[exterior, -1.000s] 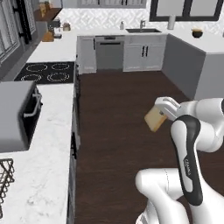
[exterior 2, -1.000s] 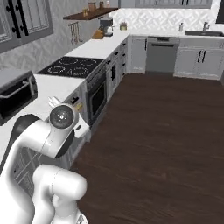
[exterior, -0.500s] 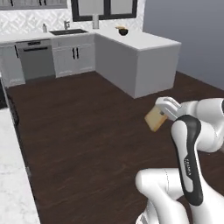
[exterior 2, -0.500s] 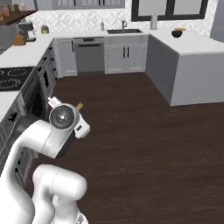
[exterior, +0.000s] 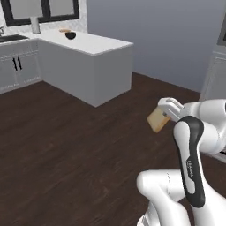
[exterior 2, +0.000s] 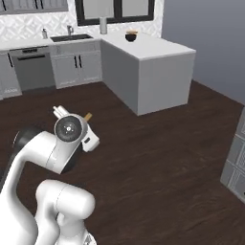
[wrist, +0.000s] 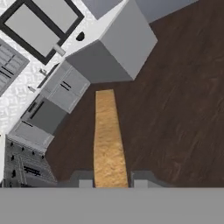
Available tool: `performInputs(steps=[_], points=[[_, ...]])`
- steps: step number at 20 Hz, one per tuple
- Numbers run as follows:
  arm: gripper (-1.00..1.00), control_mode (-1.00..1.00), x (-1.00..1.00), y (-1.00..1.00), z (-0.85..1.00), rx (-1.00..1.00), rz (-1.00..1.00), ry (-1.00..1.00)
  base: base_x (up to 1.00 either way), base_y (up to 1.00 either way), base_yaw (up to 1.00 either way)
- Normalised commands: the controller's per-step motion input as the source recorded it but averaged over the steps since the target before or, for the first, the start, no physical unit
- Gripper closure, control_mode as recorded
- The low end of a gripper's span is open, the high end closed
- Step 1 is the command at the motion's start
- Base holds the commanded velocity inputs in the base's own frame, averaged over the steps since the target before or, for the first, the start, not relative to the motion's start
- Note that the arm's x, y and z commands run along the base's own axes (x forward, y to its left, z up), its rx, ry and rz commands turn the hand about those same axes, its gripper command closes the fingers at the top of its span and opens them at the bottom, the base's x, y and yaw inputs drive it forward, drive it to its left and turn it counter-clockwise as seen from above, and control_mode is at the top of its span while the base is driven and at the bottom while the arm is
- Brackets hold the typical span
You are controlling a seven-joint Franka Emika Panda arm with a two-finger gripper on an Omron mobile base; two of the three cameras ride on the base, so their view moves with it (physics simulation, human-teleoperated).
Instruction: Start the toaster. Once the lever pops up, take the bread to the plate on the dining counter.
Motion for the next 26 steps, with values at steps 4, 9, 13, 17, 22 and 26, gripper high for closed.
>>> performInputs(steps=[4, 9, 13, 17, 22, 26], points=[[1.0, 1.0, 0.0, 0.0, 0.0, 0.0, 0.0, 0.0, 1.0, 0.05, -0.39], [1.0, 1.0, 0.0, 0.0, 0.0, 0.0, 0.0, 0.0, 1.0, 0.12, -0.34], [1.0, 1.0, 0.0, 0.0, 0.0, 0.0, 0.0, 0.0, 1.0, 0.12, -0.33], [1.0, 1.0, 0.0, 0.0, 0.0, 0.0, 0.0, 0.0, 1.0, 0.18, -0.32], [1.0, 1.0, 0.0, 0.0, 0.0, 0.0, 0.0, 0.0, 1.0, 0.24, -0.29], [1.0, 1.0, 0.0, 0.0, 0.0, 0.0, 0.0, 0.0, 1.0, 0.25, -0.25]])
